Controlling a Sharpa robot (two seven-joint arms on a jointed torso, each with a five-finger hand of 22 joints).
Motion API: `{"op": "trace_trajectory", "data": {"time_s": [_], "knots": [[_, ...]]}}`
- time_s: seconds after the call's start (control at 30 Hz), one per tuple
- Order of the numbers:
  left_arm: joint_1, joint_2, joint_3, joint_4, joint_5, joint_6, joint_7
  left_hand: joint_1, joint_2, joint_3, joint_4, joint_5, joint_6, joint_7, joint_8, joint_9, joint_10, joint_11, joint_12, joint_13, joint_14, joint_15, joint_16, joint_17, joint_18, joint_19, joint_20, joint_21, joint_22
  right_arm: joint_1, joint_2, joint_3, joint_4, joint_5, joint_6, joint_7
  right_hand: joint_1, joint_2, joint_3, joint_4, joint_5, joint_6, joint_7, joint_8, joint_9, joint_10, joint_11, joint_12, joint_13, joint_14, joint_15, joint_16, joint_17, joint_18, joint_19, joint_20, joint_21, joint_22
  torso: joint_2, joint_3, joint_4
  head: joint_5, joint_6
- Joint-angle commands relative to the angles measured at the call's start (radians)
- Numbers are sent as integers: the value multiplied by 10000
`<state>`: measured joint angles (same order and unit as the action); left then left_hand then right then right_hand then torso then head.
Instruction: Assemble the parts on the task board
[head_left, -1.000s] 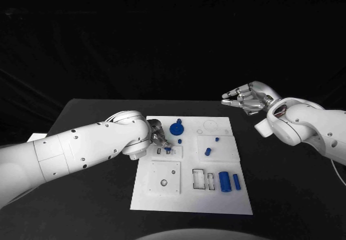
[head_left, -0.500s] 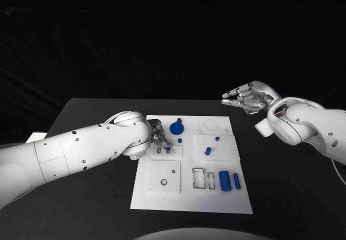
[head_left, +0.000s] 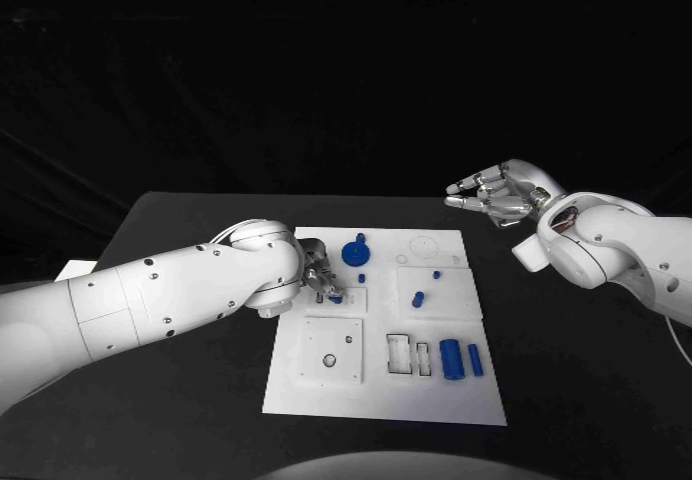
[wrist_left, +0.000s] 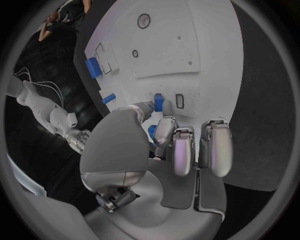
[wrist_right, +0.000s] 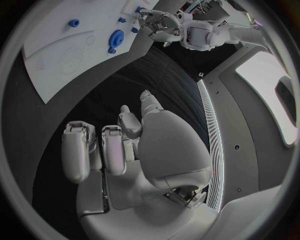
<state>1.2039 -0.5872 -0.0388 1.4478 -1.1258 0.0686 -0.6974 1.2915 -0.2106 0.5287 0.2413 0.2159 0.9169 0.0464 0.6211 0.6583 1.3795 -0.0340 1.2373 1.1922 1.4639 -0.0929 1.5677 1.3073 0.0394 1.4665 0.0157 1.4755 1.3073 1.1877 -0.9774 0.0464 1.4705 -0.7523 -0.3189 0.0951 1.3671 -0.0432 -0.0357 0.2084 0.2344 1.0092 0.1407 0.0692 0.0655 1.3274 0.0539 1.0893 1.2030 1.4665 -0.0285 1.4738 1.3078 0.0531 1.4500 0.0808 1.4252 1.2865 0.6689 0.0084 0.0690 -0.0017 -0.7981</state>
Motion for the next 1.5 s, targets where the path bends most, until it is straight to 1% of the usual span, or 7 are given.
{"op": "trace_trajectory", "data": {"time_s": [0.03,0.43,0.6,0.8,0.9,1.13,1.5], "knots": [[-24,-7,-14,23,-45,428,-726,57,79,1704,-1657,37,44,-14,69,-3,70,26,50,12,1069,32,31,2635,-71,530,23,40,1170,-10,16,-1,1,-62,171,49,-10,75,-60,-3,57,-72,-11,28,12,-73,-19,-42,-10,645,41,-46,830,73,-40,-19,-64,-9,-5,8,2,21,-9],[-25,26,-14,1,85,525,-798,10,77,1735,-1660,45,57,-15,60,-1,84,28,59,24,1069,32,31,2635,-73,536,23,48,1183,-10,18,-1,4,-62,168,45,-32,77,-78,5,64,-78,-10,26,11,-83,-18,-56,-25,642,42,-55,817,78,-51,-18,-81,-37,5,9,-9,120,-25],[-23,68,-14,-84,216,573,-860,-216,85,1732,-1594,30,98,-60,43,7,118,9,78,44,1069,24,31,2635,-73,539,21,49,1188,-10,11,-1,37,-61,167,41,-32,77,-78,5,64,-78,-10,26,11,-83,-18,-56,-25,642,42,-55,817,78,-51,-18,-81,-37,8,6,-4,110,-31],[-16,137,-14,-253,420,799,-910,-769,123,1455,-1339,0,235,-197,-19,-28,132,-78,80,51,1069,-45,31,2635,-87,565,-29,90,1265,-10,5,-2,171,-61,197,33,-35,78,-82,5,67,-80,-9,25,11,-102,-18,-89,-51,640,42,-63,805,85,-63,-18,-98,-67,-5,20,-2,113,-53],[-12,195,-14,-338,476,886,-923,-939,134,1335,-1266,-3,317,-223,-52,-63,155,-108,118,99,1069,-68,31,2635,-95,576,-48,110,1301,-10,9,-2,219,-61,210,30,-34,78,-84,3,68,-82,-9,24,11,-109,-18,-102,-61,638,42,-68,797,86,-67,-18,-103,-76,-2,13,-6,126,-38],[-3,340,-15,-538,539,1037,-936,-1256,45,974,-1187,-8,530,-286,-125,-146,234,-156,237,237,1069,-106,31,2635,-118,613,-84,173,1408,-10,-18,-2,265,-61,220,23,-19,70,-92,-14,83,-94,-8,19,9,-153,-17,-169,-114,633,42,-80,781,95,-85,-17,-127,-117,1,19,-10,149,-43],[7,475,-17,-712,553,1114,-918,-1497,164,709,-1056,5,718,-321,-184,-216,354,-184,421,456,1069,-125,31,2635,-136,642,-105,224,1495,-10,-48,-3,293,-38,232,14,-5,65,-99,-30,94,-104,-6,16,8,-222,-16,-287,-206,630,43,-90,769,98,-93,-16,-139,-134,2,17,-3,131,-54]]}}
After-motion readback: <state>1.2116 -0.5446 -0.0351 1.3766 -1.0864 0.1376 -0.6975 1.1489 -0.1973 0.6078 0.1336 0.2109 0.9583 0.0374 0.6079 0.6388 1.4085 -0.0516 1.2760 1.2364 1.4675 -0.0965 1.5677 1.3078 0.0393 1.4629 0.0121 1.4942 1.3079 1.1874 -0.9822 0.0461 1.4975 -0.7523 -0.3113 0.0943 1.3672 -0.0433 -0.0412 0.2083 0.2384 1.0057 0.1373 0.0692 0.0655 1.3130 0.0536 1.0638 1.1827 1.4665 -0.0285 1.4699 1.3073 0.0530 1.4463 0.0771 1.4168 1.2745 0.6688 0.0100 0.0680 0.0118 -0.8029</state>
